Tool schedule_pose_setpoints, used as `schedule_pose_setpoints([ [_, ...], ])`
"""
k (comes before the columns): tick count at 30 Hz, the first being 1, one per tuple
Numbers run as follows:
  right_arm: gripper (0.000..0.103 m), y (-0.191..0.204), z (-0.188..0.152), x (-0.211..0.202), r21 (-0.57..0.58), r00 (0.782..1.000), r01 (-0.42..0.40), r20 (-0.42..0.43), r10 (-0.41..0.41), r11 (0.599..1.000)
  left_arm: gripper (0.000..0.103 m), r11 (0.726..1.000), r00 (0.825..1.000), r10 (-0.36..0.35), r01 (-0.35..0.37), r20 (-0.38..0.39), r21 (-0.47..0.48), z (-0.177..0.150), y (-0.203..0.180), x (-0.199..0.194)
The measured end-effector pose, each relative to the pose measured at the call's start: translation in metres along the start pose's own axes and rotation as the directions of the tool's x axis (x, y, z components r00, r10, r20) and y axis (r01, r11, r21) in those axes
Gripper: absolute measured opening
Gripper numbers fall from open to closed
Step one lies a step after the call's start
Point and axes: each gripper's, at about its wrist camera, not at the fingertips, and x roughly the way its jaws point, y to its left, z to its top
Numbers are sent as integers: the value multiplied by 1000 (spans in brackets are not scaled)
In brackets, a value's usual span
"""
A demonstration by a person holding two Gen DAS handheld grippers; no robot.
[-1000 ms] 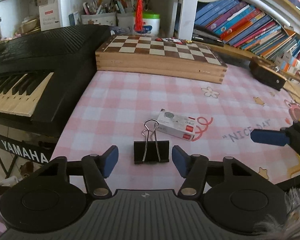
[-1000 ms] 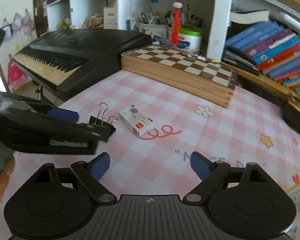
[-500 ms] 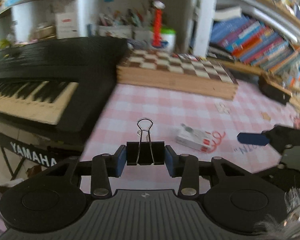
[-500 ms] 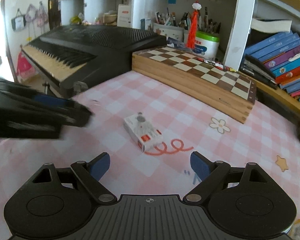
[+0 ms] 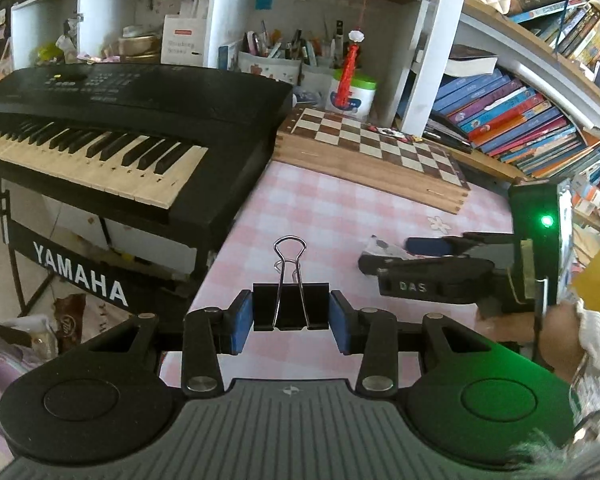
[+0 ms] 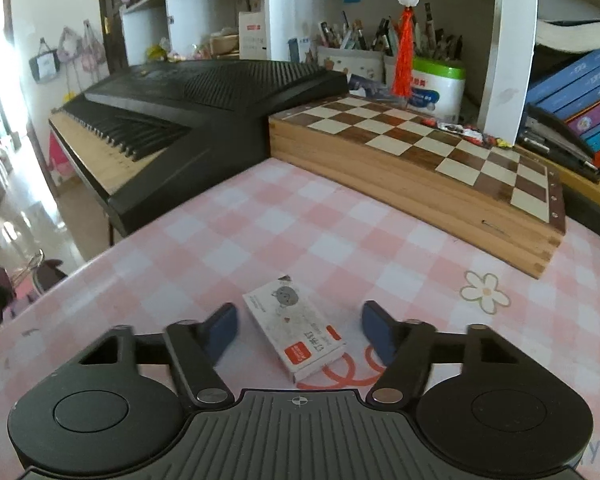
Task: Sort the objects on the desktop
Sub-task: 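Grasp the black binder clip with the left tool while the right tool grasps the small white box, then carry the binder clip with the left tool while the right tool carries the white box toward the yellow box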
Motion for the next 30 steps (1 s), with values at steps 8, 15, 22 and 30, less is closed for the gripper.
schedule_pose_setpoints([
  [8, 29, 13, 0, -24, -6, 1000, 18, -17, -18, 1000, 38, 999, 999, -45, 45, 21, 2, 0, -3, -7],
  [15, 29, 17, -4, -71, 78, 999, 35, 31, -38, 996, 38, 994, 994, -103, 102, 40, 25, 1, -9, -18],
  [22, 29, 21, -14, -118, 154, 994, 74, 62, -84, 985, 38, 984, 983, -172, 169, 69, 58, 0, -16, -38],
  [30, 29, 31, -38, -169, 237, 990, 110, 58, -127, 965, 38, 961, 963, -267, 263, 46, 82, -13, -20, -65],
])
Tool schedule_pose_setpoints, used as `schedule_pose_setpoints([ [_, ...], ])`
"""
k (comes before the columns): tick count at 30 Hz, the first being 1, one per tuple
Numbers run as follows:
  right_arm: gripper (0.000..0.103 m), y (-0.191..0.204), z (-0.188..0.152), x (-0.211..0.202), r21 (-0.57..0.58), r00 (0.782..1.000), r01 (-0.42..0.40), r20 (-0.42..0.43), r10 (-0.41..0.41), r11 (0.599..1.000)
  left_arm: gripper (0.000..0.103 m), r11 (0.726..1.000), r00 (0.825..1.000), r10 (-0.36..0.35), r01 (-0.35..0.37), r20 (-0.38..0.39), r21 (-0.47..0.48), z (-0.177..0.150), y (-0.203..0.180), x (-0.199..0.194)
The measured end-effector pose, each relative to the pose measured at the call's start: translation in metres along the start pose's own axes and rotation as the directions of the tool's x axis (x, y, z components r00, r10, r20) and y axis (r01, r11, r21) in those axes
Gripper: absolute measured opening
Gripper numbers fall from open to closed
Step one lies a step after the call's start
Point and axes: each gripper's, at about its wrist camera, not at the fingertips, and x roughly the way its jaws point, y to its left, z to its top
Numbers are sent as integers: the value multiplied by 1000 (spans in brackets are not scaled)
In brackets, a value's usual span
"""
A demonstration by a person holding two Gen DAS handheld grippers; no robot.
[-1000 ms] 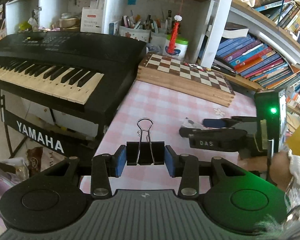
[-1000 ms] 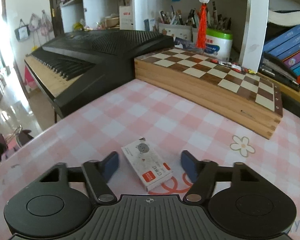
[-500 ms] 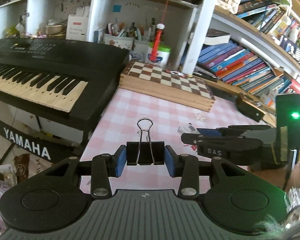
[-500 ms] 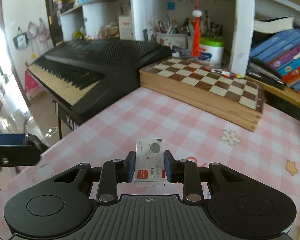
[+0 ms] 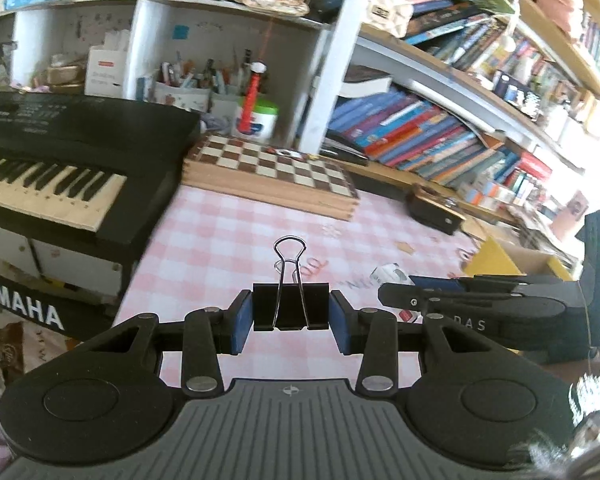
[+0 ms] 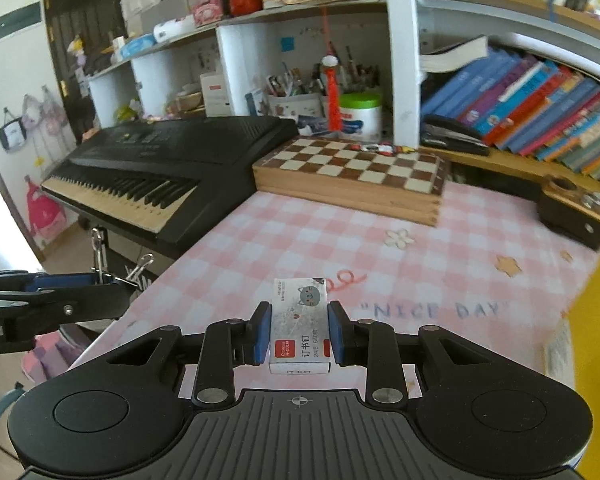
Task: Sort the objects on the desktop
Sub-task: 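Carry the binder clip with the left tool while the right tool carries the white box toward the yellow box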
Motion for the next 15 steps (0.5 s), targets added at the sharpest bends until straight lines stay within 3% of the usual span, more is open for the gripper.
schedule_pose_setpoints([
  [15, 29, 32, -63, -66, 127, 994, 103, -60, -96, 987, 38, 988, 990, -132, 136, -50, 80, -36, -13, -46],
])
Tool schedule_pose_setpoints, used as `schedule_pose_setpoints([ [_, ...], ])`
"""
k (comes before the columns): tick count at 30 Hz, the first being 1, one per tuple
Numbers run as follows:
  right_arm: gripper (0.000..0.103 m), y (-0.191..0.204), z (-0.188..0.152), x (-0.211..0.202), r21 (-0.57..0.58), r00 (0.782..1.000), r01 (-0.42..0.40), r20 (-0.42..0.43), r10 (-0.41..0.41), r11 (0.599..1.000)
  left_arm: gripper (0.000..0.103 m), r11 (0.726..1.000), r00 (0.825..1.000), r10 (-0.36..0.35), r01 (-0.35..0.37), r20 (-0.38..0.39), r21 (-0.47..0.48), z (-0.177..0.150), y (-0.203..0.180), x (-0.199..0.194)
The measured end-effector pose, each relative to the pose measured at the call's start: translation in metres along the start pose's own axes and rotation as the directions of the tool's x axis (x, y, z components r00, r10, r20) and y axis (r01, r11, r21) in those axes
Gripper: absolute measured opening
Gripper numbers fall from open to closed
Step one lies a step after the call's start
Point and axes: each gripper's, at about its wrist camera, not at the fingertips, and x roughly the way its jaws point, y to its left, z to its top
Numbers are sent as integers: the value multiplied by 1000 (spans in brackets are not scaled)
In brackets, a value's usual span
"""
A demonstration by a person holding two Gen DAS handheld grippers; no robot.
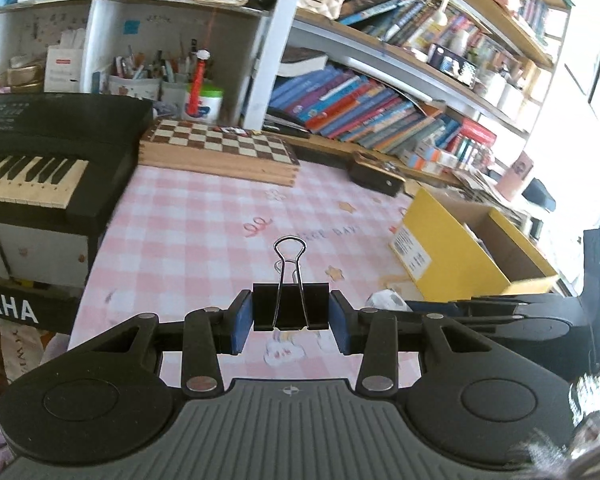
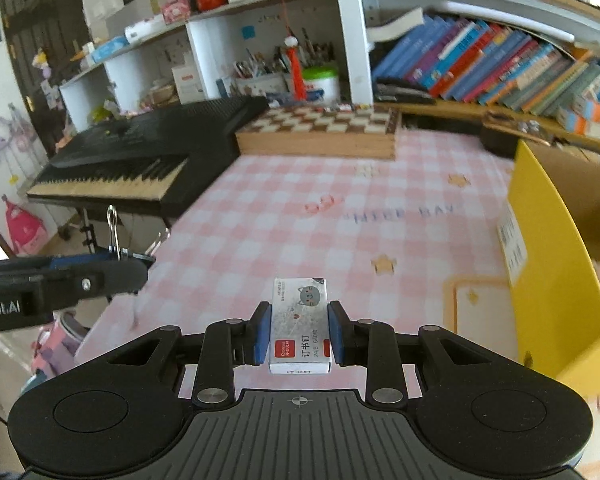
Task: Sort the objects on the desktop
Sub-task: 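Carry the binder clip with the left tool while the right tool carries the white box toward the yellow box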
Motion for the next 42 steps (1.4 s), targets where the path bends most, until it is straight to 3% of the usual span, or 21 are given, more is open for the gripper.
schedule_pose_setpoints([
  [14, 29, 21, -50, -57, 75, 995, 94, 29, -96, 993, 38, 986, 989, -140, 144, -57, 78, -36, -19, -35],
  [25, 29, 16, -86, -90, 170, 982, 182, 20, -188, 969, 38, 956, 963, -235, 253, -130, 149, -54, -46, -38],
  [36, 29, -16, -115, -126, 299, 949, 297, 13, -315, 907, 38, 886, 912, -357, 399, -203, 235, -57, -94, -23],
  [42, 29, -34, -126, -138, 333, 939, 326, -2, -345, 885, 38, 860, 891, -387, 442, -238, 256, -62, -119, -13],
])
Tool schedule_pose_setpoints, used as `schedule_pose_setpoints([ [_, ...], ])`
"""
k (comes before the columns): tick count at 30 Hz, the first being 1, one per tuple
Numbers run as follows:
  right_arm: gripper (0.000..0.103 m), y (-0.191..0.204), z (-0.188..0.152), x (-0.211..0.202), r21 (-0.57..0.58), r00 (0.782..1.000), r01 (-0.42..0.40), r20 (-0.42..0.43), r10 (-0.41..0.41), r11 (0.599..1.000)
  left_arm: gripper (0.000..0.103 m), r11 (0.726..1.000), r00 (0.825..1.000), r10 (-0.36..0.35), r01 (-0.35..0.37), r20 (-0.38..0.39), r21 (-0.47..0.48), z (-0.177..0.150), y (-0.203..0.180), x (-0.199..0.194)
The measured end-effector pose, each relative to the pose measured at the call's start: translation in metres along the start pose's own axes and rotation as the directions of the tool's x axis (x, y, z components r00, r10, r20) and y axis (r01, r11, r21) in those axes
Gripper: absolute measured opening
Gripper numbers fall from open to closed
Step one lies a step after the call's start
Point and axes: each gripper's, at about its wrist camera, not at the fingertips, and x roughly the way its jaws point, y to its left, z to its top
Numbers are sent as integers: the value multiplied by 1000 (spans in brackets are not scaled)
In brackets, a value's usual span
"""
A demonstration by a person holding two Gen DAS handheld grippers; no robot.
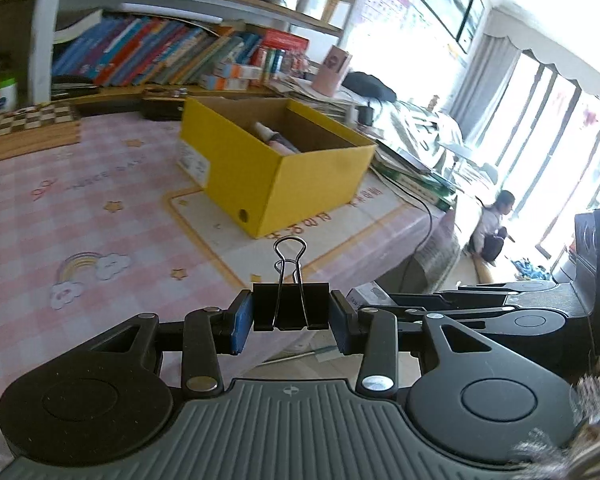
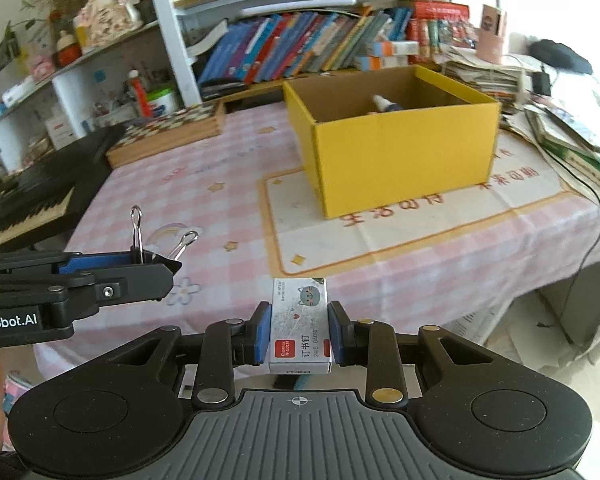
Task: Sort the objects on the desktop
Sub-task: 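Carry the binder clip with the left tool while the right tool carries the white box toward the yellow box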
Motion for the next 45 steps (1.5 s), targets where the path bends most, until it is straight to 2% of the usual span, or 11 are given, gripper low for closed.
schedule_pose_setpoints([
  [9, 29, -36, 4, 2, 7, 1000, -3, -26, 4, 1000, 38, 1000, 999, -13, 14, -32, 13, 8, -29, 30],
  [26, 29, -101, 37, 27, -46, 993, -88, -82, 84, 995, 38, 996, 997, 64, -67, -44, -56, 26, -69, 79],
  [32, 29, -121, 50, 36, -90, 989, -125, -90, 116, 988, 38, 991, 995, 100, -102, -25, -84, 33, -82, 95],
  [39, 29, -144, 75, 42, -124, 984, -173, -55, 167, 977, 38, 985, 988, 148, -145, 29, -88, 54, -101, 107],
  [45, 29, -157, 114, 40, -175, 974, -213, 38, 223, 961, 38, 980, 976, 192, -186, 104, -68, 85, -112, 113],
])
